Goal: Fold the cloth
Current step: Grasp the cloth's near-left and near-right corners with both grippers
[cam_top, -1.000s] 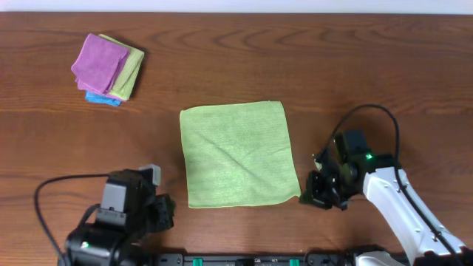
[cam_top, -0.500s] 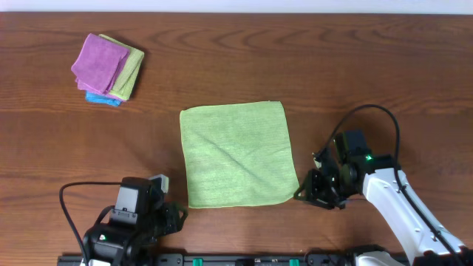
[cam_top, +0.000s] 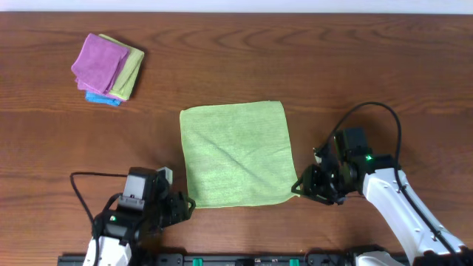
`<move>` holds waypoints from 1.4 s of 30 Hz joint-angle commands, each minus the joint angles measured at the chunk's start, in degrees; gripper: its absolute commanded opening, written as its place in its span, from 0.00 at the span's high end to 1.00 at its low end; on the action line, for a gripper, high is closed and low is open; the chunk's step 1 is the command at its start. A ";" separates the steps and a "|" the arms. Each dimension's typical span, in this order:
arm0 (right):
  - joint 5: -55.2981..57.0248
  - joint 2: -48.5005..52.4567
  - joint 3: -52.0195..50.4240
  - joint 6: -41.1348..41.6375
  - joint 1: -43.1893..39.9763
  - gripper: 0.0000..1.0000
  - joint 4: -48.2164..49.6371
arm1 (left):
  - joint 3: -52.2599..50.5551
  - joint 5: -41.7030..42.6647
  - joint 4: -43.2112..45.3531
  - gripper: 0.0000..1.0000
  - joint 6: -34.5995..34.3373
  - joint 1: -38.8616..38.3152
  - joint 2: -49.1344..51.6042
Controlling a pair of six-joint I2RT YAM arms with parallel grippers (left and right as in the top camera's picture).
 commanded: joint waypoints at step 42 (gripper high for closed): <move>4.96 8.24 -0.09 1.84 -0.46 0.67 2.14 | -0.28 5.38 7.50 0.87 -4.39 0.13 14.14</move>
